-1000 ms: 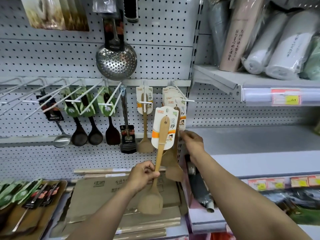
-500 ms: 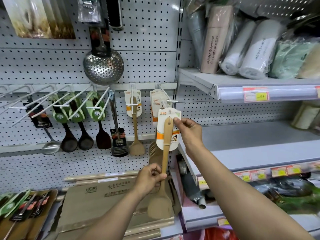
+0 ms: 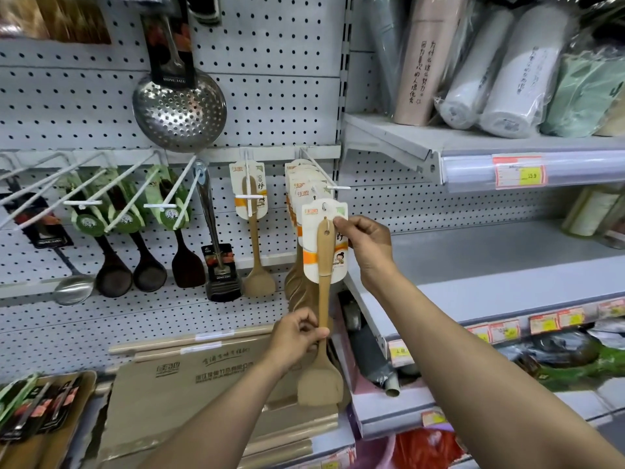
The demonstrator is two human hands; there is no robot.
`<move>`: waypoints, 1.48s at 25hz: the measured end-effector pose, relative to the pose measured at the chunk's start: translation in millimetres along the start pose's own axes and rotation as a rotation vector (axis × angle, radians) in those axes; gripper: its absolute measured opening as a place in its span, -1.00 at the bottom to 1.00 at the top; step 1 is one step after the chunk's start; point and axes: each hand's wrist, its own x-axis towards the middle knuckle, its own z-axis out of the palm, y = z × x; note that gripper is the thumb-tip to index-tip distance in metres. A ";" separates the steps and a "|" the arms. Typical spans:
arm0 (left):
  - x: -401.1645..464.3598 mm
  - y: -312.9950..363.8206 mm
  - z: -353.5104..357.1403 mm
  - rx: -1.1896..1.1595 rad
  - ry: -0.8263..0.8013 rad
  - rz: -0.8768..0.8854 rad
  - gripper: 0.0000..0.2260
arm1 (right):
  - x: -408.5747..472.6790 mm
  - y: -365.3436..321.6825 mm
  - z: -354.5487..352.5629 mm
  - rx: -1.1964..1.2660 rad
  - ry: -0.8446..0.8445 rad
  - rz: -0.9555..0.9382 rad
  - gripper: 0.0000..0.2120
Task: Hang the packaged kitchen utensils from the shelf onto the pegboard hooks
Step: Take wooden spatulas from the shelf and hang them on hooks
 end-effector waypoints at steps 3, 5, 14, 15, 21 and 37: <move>21.7 1.3 -2.9 0.060 0.019 -0.009 -0.84 | 16.4 3.2 7.5 -0.058 -0.012 0.007 -0.82; 36.2 2.4 -5.1 0.123 0.048 -0.005 -0.85 | 28.3 8.0 11.0 -0.093 -0.039 0.012 -0.85; 101.8 0.7 -15.6 0.130 0.058 -0.044 -0.77 | 76.4 19.5 29.8 -0.150 -0.019 0.042 -0.86; 107.0 -0.4 -15.2 0.134 0.068 -0.046 -0.78 | 79.7 20.8 30.5 -0.162 -0.015 0.044 -0.75; 120.8 -2.5 -12.3 0.200 0.117 -0.003 -0.84 | 88.9 24.0 31.2 -0.163 -0.034 0.049 -0.75; -60.3 101.6 -96.0 0.857 0.363 0.166 -0.49 | -53.1 -41.6 12.0 -1.390 -0.421 -0.212 -0.47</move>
